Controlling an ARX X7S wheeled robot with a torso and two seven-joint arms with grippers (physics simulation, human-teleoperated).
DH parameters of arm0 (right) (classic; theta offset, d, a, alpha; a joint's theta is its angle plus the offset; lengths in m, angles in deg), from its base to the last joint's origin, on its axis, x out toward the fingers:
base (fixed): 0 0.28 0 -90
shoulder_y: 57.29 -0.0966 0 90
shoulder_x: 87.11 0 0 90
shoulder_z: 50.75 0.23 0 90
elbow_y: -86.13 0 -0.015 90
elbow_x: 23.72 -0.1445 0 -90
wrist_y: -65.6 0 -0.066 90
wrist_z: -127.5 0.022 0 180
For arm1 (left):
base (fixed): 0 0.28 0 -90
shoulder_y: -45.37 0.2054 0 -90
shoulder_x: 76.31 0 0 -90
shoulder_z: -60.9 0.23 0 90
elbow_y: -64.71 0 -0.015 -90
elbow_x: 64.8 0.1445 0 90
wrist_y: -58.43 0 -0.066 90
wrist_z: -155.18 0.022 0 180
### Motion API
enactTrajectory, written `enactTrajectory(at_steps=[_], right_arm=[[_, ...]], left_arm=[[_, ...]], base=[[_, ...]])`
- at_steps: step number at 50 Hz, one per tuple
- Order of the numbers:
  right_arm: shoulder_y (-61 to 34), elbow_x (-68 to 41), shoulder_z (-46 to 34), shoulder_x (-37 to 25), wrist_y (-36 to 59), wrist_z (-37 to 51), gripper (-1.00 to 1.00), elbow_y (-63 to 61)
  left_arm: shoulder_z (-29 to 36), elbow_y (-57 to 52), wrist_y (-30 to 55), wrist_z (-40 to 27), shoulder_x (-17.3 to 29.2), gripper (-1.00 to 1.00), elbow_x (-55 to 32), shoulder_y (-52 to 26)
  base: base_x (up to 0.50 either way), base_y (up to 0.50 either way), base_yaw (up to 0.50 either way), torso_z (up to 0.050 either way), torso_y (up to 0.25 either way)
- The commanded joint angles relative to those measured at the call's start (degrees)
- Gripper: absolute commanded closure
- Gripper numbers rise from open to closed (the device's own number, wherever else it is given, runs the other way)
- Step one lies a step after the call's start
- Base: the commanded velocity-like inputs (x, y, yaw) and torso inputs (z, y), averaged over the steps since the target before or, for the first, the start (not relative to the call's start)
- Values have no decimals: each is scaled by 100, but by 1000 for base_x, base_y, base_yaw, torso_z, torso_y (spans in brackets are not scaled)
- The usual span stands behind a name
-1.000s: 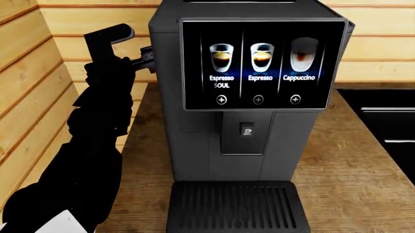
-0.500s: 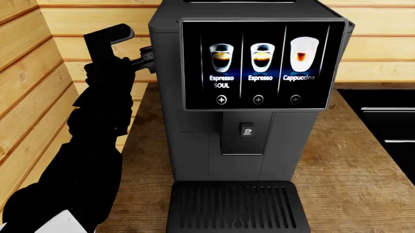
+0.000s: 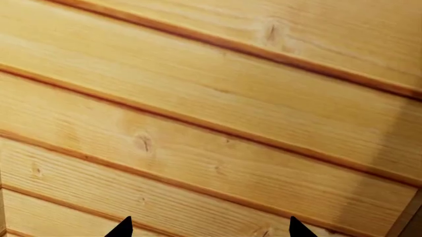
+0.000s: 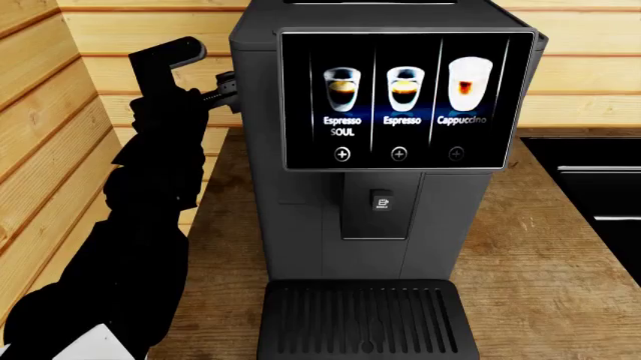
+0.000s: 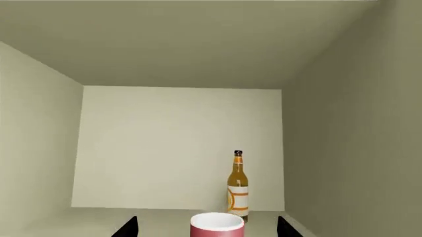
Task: Pick the mug from the cabinet, place it under the coffee machine dispenser, and press the start button.
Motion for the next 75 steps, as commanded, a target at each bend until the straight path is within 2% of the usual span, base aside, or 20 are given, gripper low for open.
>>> enactTrajectory(at_steps=[1,51,52,62,75], right_arm=[[-101,559,-245,293,70,-671,-100,923],[1349,941,-746,563,-50,-1671,-100,2439],[1376,927,-764,598,-25,-1751,100,2508],[1507,959,-811,807,-130,-2132,100,2685],[1577,912,-662,667,-300,-2060,100,2342]], left_arm=[[-6,0,-1,0,0,-100,4,-3],[0,0,-45,-15,-3,-100,2,3],[0,0,-46,-16,-4,-100,2,4],[14,0,-65,-20,-5,-100,10,8],[29,0,-68,-12,-4,-100,4,11]], base=[[0,0,0,0,0],[0,0,0,0,0],[0,0,0,0,0],[10,1,4,0,0],[10,2,7,0,0]])
